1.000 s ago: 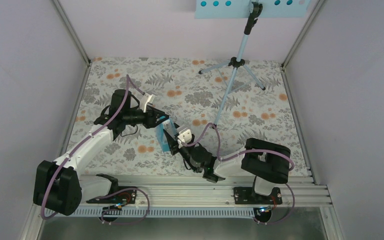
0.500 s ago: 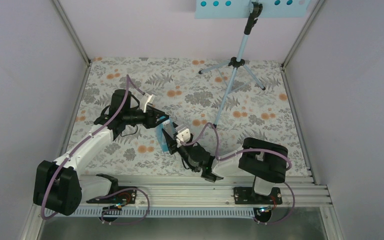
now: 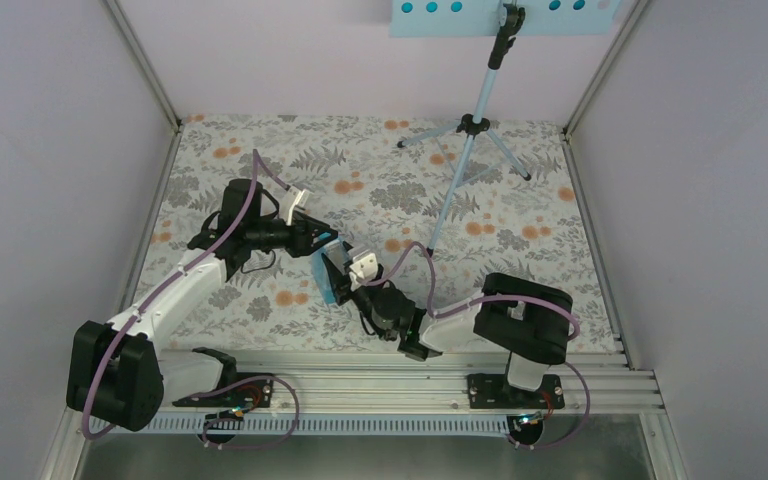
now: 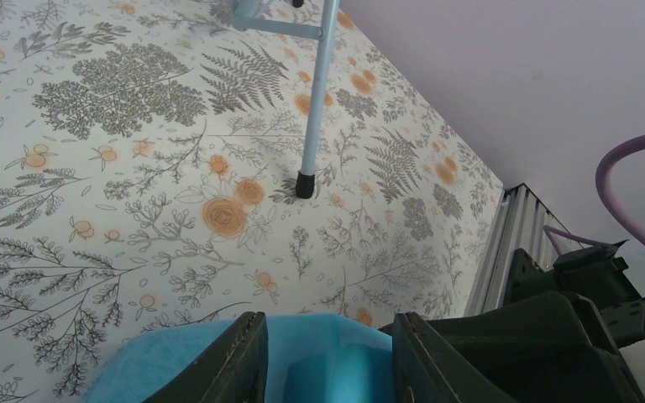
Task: Pack up the instrument practice props
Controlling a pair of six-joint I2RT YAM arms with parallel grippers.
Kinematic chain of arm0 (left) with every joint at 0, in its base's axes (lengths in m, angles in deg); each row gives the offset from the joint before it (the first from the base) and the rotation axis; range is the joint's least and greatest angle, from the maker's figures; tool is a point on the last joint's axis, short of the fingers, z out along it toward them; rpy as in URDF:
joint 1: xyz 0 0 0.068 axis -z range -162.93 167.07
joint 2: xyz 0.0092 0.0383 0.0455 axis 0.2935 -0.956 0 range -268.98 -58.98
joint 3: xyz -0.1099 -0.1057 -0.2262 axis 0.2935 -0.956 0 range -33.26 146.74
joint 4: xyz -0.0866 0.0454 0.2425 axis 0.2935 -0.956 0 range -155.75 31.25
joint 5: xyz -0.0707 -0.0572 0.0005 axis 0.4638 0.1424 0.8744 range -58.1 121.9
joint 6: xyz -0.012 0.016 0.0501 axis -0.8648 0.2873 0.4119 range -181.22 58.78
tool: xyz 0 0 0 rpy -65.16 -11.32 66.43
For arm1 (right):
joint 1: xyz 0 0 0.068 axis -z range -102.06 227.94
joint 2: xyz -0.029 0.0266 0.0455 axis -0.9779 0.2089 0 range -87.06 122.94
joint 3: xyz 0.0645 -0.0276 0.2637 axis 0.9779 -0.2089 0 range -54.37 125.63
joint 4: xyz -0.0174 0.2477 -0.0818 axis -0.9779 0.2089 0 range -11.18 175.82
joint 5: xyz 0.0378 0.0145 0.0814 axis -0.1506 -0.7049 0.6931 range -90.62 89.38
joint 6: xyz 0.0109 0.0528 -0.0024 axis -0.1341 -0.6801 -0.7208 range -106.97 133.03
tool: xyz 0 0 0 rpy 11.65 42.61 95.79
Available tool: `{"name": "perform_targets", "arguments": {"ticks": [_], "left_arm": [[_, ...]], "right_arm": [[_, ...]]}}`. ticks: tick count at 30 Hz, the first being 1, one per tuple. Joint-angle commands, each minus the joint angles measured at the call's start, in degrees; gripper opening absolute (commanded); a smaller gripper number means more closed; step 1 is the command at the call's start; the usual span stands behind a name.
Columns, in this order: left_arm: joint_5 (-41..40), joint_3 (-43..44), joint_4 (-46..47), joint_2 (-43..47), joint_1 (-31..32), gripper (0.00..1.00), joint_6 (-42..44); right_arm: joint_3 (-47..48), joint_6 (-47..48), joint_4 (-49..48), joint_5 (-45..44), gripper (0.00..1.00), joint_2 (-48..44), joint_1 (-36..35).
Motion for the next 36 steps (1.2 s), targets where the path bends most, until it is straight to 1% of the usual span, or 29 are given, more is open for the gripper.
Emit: {"name": "perform_targets", "arguments": {"ticks": [1, 6, 8, 10, 13, 15, 16, 20, 22, 25, 29, 31, 33, 36], "left_arm": [[0.9, -1.5, -3.4, -0.5, 0.1, 0.37, 1.5], [0.8, -1.5, -3.5, -0.3, 0.1, 0.37, 1.6], [0.3, -1.5, -3.6, 0.0, 0.1, 0.38, 1.6], [-0.3, -1.4, -3.9, 0.3, 0.2, 0.41, 1.9], [-2.6, -1.1, -4.4, 1.2, 0.1, 0.50, 2.0], [-4.9, -1.0, -4.6, 2.5, 0.1, 0.62, 2.0], [-6.4, -0.9, -4.7, 3.3, 0.0, 0.68, 1.9], [-10.7, -0.7, -4.6, 7.0, -0.6, 0.89, 1.8], [-13.3, -0.8, -4.3, 8.9, -1.0, 0.94, 1.3], [-15.0, -0.9, -3.6, 12.3, -1.3, 0.98, 1.9], [-10.7, -1.4, -3.9, 15.2, -1.1, 1.00, 6.4], [-7.4, -1.4, -5.4, 14.9, -0.7, 1.00, 9.0], [-7.0, -1.8, -5.2, 14.7, 1.2, 1.00, 9.7], [-11.8, -0.7, -6.8, 14.5, 4.9, 1.00, 11.8]], "right_arm": [[-0.2, -3.2, 8.4, 0.1, 0.47, 2.3, 0.3], [0.3, -3.6, 11.0, -0.3, 0.56, 1.3, 0.7], [0.2, -3.7, 12.0, -0.6, 0.62, 0.1, 0.8], [0.0, -3.8, 13.1, -0.8, 0.70, -1.1, 0.9], [-1.0, -3.1, 14.3, -0.2, 0.87, -4.0, 1.0], [-2.2, -2.3, 15.0, 1.0, 0.96, -7.1, 1.0], [-2.8, -1.9, 15.6, 1.6, 0.99, -8.5, 1.0], [-5.2, -1.0, 20.1, 4.7, 1.00, -14.7, 1.4], [-6.6, -0.6, 23.2, 6.7, 1.00, -18.5, 1.7], [-8.6, -0.7, 28.4, 9.1, 1.00, -25.4, 2.0], [-11.8, -2.6, 36.0, 12.7, 1.00, -38.0, 4.4], [-12.7, -4.5, 40.8, 14.8, 1.00, -43.3, 7.3], [-13.2, -6.0, 45.1, 17.2, 1.00, -47.7, 10.8], [-13.7, -7.9, 50.3, 20.7, 1.00, -51.9, 17.6]]}}
